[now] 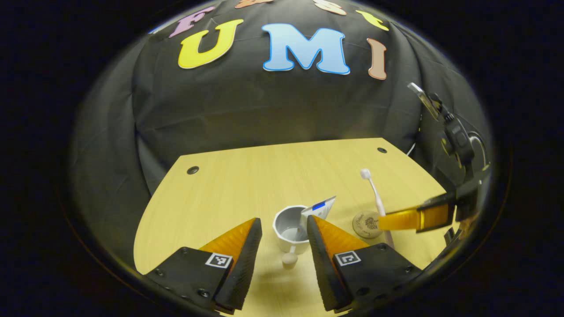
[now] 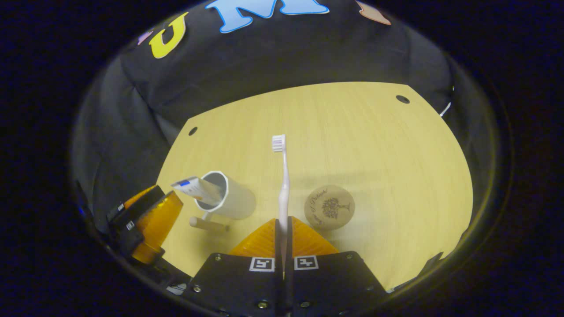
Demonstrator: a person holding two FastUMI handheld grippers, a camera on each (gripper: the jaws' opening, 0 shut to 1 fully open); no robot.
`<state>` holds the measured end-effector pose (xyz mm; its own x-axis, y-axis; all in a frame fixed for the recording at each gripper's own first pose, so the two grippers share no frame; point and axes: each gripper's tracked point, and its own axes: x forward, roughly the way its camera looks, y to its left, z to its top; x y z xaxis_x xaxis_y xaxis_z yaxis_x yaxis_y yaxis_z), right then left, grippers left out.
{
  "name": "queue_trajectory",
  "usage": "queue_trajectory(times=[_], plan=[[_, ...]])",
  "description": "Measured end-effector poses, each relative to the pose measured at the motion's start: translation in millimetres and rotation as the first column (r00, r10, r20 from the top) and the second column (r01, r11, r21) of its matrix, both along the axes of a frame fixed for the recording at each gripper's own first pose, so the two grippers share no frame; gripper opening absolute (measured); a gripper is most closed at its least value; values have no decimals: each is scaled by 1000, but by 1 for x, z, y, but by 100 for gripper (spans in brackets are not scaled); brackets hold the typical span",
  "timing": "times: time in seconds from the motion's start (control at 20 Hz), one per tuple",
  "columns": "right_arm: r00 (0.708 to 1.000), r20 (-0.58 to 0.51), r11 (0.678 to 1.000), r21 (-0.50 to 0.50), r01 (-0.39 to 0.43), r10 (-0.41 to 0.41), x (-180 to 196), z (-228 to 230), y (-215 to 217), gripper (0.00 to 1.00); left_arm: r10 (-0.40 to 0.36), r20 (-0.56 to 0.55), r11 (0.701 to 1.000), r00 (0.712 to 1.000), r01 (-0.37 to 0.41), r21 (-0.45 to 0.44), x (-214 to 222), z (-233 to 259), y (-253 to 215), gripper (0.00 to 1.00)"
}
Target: Put the toothbrush and toothpaste on the desktop into the cup, then pick up the cup and place it on the coaster on the desktop.
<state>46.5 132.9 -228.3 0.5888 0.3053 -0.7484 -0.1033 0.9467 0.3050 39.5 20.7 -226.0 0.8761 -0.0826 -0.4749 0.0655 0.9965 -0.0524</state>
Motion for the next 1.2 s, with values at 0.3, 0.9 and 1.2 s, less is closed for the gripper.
queue_trajectory(times=[0.3,0.9,1.2], plan=[[998,63,995,99,12,-19,43,41,34,2,75,-22,997,997,-75,2,-30,-5,43,70],[972,230,965,238,-110,54,60,106,125,2,199,-49,980,979,-199,-5,-62,-14,106,71],[930,344,976,121,-181,129,70,92,151,1,209,-62,978,976,-210,-13,-67,-17,110,70]])
